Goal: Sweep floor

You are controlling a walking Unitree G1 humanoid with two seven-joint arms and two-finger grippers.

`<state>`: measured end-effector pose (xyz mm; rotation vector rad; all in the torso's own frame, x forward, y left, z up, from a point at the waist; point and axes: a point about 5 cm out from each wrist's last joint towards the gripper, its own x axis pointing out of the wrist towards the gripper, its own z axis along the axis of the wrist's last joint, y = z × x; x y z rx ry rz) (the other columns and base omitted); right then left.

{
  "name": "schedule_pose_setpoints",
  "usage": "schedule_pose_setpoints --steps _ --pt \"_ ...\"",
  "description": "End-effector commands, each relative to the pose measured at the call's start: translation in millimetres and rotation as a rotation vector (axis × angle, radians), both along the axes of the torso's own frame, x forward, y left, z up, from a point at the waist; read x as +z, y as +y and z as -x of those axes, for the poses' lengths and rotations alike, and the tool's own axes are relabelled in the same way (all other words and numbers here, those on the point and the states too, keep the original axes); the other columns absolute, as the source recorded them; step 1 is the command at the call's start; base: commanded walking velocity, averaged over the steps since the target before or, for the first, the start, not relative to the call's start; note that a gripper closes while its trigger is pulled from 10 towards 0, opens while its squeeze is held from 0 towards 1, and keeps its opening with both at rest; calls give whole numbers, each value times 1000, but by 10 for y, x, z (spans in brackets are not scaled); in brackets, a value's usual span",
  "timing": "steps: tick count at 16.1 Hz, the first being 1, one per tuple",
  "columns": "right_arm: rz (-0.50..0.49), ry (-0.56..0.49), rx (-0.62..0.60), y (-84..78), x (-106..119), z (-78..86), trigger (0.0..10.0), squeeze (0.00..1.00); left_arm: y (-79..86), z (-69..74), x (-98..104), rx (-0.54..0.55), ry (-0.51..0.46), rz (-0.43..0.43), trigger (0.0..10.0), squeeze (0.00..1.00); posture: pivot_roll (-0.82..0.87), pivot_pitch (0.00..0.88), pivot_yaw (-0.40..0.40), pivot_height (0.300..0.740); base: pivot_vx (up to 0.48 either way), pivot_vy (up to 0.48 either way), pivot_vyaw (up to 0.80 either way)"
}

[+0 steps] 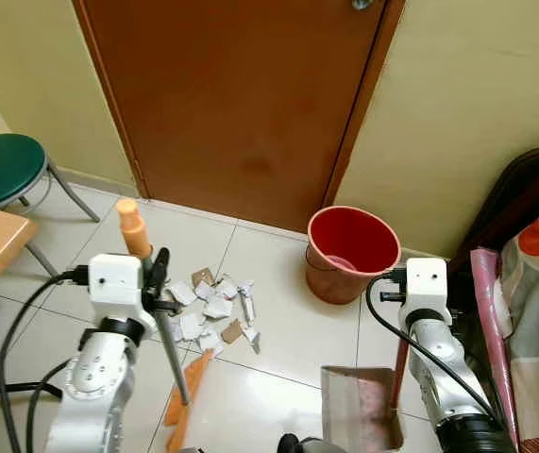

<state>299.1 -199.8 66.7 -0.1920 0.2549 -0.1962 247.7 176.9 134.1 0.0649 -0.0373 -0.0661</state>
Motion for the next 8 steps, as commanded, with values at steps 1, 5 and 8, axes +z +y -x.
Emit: schedule_pose_setpoints --steps 1,5,8 --pt "-24 32 13 13 -61 16 10000 0 52 -1 147 -1 -96 -36 10000 0 75 172 -56 740 0 0 0" --pt "-34 35 31 40 -63 -4 10000 0 158 -108 197 22 -119 -53 10000 0 77 166 -57 740 0 0 0" --pt "-40 38 44 65 -66 -22 10000 0 290 -206 180 5 -115 -78 10000 0 77 160 -56 740 0 0 0"
